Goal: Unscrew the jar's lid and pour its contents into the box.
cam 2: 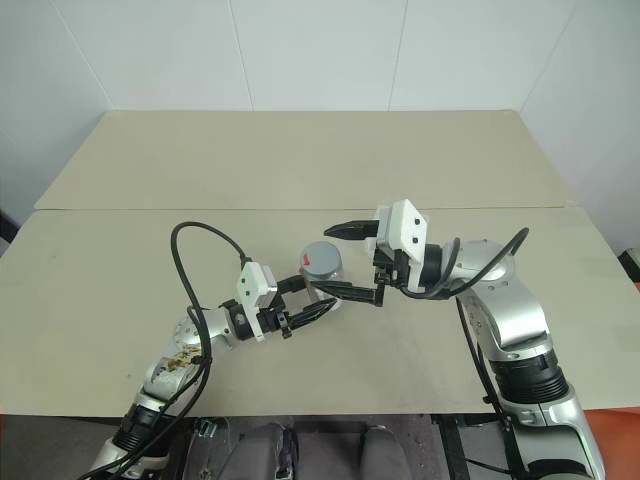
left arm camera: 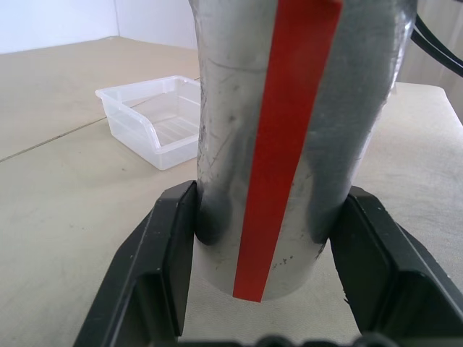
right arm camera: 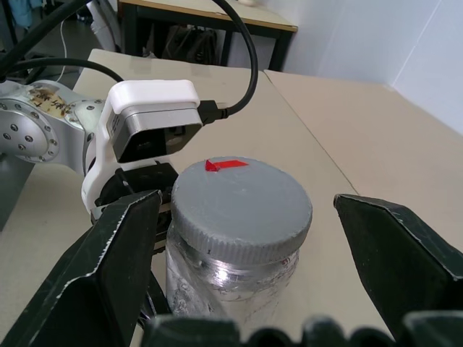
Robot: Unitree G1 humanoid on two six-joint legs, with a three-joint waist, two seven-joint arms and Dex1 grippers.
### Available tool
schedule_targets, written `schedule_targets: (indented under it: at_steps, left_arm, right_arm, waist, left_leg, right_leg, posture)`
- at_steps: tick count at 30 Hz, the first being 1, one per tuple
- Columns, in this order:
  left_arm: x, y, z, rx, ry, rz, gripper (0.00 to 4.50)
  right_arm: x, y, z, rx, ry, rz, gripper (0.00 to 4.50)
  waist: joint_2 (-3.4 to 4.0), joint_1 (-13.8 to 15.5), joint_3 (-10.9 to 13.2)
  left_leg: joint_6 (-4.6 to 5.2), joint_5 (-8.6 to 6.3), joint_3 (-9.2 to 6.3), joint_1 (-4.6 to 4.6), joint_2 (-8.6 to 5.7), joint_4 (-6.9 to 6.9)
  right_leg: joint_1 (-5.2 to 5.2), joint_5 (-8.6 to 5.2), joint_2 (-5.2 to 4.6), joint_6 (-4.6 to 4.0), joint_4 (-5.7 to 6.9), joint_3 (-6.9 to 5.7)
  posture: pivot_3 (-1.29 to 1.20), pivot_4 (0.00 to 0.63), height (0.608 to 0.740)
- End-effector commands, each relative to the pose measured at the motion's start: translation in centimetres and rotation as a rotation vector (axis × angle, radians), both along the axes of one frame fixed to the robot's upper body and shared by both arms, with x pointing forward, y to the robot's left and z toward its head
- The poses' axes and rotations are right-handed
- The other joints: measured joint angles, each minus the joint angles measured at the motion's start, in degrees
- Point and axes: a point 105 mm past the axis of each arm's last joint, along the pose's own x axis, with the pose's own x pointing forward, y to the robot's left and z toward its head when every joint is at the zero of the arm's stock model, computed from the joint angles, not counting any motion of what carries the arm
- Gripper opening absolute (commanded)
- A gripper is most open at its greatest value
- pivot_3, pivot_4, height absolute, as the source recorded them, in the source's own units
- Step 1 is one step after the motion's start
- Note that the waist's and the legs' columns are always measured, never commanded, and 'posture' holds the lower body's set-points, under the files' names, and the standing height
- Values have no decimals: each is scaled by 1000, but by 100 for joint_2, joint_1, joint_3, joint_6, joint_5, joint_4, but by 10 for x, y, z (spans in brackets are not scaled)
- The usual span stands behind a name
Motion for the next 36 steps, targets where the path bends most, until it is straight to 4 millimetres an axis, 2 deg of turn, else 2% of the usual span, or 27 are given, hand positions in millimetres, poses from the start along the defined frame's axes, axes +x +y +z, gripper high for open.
schedule_targets:
  at_steps: [1, 3, 5, 18, 27, 36]
  left_arm:
    - [-3, -3, 13, -22, -60, -16, 2429]
    - [-3, -3, 13, -22, -60, -16, 2429]
    - [-3, -3, 12, -21, -60, -15, 2429]
    - [-4, -3, 10, -12, -61, -20, 2429]
    - [-4, -4, 10, 6, -81, -35, 2429]
    - [-5, -3, 10, 7, -82, -34, 2429]
  right_arm:
    - [-4, -1, 14, 45, -9, 14, 4274]
    - [-3, -1, 15, 51, -5, 10, 3899]
    - [-3, -1, 16, 52, -14, 3, 3256]
    - [-3, -2, 21, 80, -26, 8, 3256]
    - [-6, -6, 25, 158, 72, 76, 3256]
    - [-5, -5, 23, 169, 79, 83, 3256]
  waist:
    - [0, 0, 0]
    - [0, 0, 0]
    - [0, 0, 0]
    - [0, 0, 0]
    - [0, 0, 0]
    - [0, 0, 0]
  left_leg:
    - [0, 0, 0, 0, 0, 0]
    - [0, 0, 0, 0, 0, 0]
    - [0, 0, 0, 0, 0, 0]
    - [0, 0, 0, 0, 0, 0]
    - [0, 0, 0, 0, 1, 0]
    - [0, 0, 0, 0, 0, 0]
  right_leg:
    - [0, 0, 0, 0, 0, 0]
    - [0, 0, 0, 0, 0, 0]
    - [0, 0, 0, 0, 0, 0]
    - [0, 0, 0, 0, 0, 0]
    - [0, 0, 0, 0, 0, 0]
    - [0, 0, 0, 0, 0, 0]
  posture:
    - [0, 150, 740]
    - [0, 150, 740]
    - [0, 150, 740]
    - [0, 150, 740]
    - [0, 150, 740]
    - [0, 150, 740]
